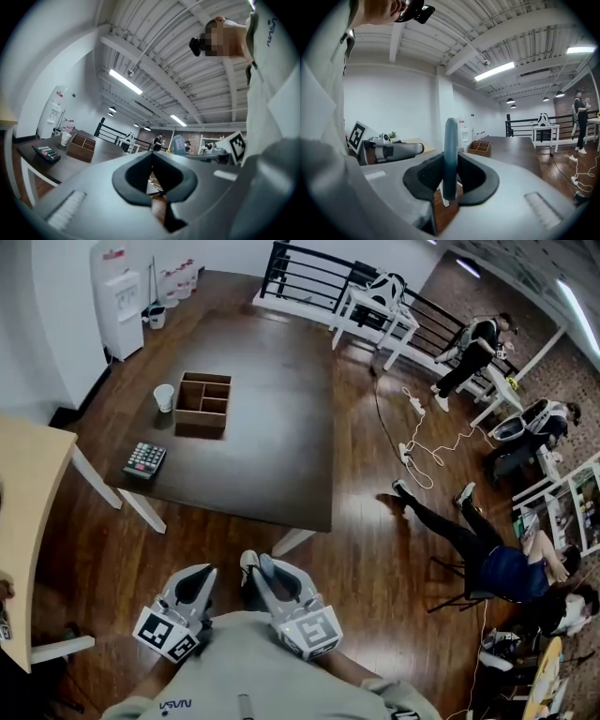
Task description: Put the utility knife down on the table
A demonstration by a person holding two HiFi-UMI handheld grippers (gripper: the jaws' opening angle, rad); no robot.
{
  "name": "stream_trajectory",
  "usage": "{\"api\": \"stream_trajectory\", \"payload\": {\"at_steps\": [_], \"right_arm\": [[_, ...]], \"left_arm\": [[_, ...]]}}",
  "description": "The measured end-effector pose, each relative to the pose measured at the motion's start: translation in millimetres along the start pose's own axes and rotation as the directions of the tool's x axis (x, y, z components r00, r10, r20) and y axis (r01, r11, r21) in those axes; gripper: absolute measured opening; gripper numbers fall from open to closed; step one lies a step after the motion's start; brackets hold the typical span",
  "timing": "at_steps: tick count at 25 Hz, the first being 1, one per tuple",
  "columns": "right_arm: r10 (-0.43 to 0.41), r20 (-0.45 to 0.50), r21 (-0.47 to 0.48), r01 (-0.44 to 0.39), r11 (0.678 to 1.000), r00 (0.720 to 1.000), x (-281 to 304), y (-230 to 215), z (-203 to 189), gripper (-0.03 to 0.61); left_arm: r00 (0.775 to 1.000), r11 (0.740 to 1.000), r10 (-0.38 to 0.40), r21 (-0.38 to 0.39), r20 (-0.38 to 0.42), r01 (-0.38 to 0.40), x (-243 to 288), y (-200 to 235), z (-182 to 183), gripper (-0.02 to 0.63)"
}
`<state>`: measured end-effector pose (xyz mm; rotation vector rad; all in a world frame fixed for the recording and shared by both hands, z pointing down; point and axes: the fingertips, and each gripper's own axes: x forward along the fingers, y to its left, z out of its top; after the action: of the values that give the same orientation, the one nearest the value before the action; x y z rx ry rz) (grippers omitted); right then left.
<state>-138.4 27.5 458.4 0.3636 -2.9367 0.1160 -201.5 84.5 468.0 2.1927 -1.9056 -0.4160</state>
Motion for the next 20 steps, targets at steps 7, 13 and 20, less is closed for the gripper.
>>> {"api": "stream_trajectory", "payload": {"at_steps": [7, 13, 20], "right_arm": [[0.003, 0.029, 0.020, -0.004, 1.000, 1.000, 57, -66, 6, 0.074], [-0.015, -0.007, 0.028, 0.015, 1.000, 1.000, 106, -136, 13, 0.074], [-0.064, -0.146, -0.016, 0.062, 0.998, 0.987, 169, -222, -38, 0.074]], "left_arm": [[0.999, 0.998, 0.031, 0.046, -0.013, -0.031, 62, 52, 7, 0.002], [0.998, 0.999, 0.026, 0.037, -0.061, -0.023, 135, 93, 14, 0.002], [0.985, 0.999, 0.037, -0.001, -0.169, -0.037, 202, 146, -15, 0.002]]}}
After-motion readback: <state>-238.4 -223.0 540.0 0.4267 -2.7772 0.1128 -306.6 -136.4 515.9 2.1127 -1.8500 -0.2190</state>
